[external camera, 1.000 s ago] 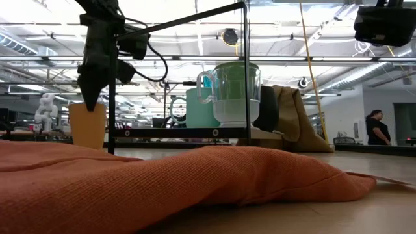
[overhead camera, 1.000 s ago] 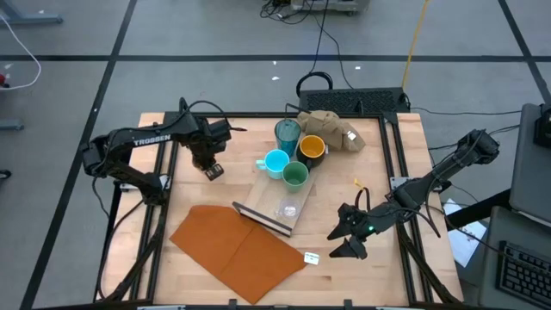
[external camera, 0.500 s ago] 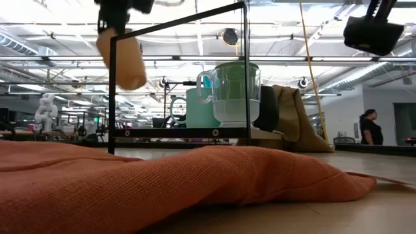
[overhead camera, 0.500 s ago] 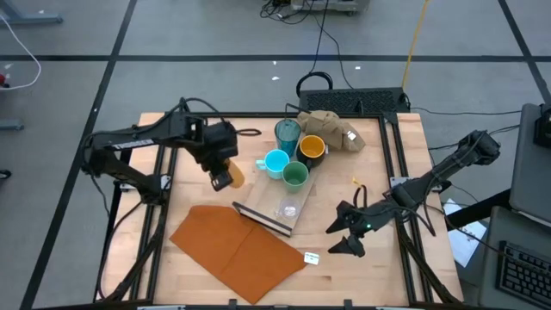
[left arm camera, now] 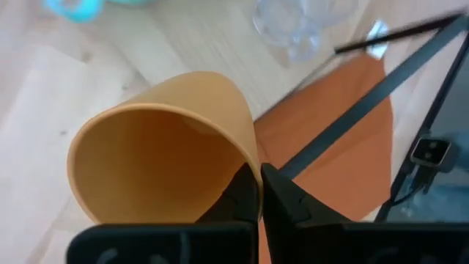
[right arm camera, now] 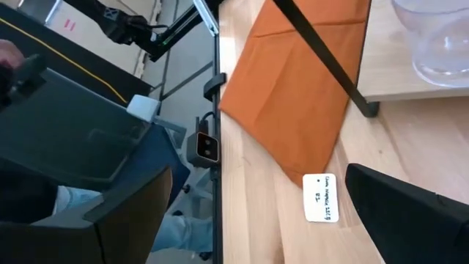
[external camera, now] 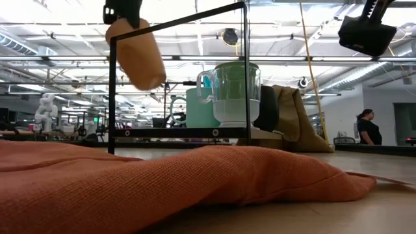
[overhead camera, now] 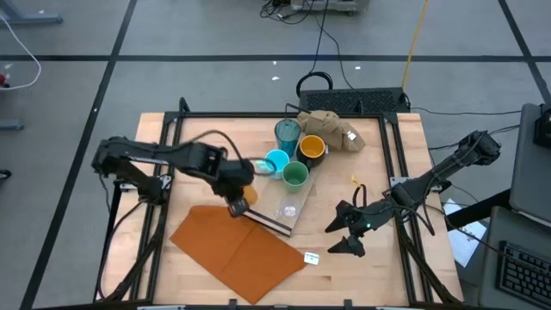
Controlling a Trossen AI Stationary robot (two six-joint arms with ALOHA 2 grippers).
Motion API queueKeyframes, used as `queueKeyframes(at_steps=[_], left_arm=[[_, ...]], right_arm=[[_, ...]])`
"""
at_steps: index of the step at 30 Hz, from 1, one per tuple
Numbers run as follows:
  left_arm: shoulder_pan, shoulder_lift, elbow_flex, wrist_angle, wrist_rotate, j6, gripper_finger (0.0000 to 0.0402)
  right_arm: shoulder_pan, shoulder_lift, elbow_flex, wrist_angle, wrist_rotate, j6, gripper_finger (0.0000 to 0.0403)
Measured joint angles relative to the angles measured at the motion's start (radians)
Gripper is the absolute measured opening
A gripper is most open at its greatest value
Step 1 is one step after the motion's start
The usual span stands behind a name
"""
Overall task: Stack small to large cups/mugs on shelf
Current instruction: Put the orange cup on the shelf
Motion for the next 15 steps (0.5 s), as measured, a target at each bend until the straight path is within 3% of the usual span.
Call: queueKeyframes(at_steps=[4,9,15], left_arm=[[-0.025,0.075,0.031,0.001,0.023,0.017,0.0001],[-0.020,0.153,0.182,-0.027,-0.007,0.082,0.0001],[0.016,0.263,0.374,-0.215,-0.025,0.174,0.0001]], right_arm=[[0.001,0.000,0.000,-0.001,-0.002,0.000,0.0400],[0.001,0.000,0.000,0.003,-0.002,0.002,0.0400],[0.001,-0.001,0.000,0.004,-0.002,0.011,0.0400]])
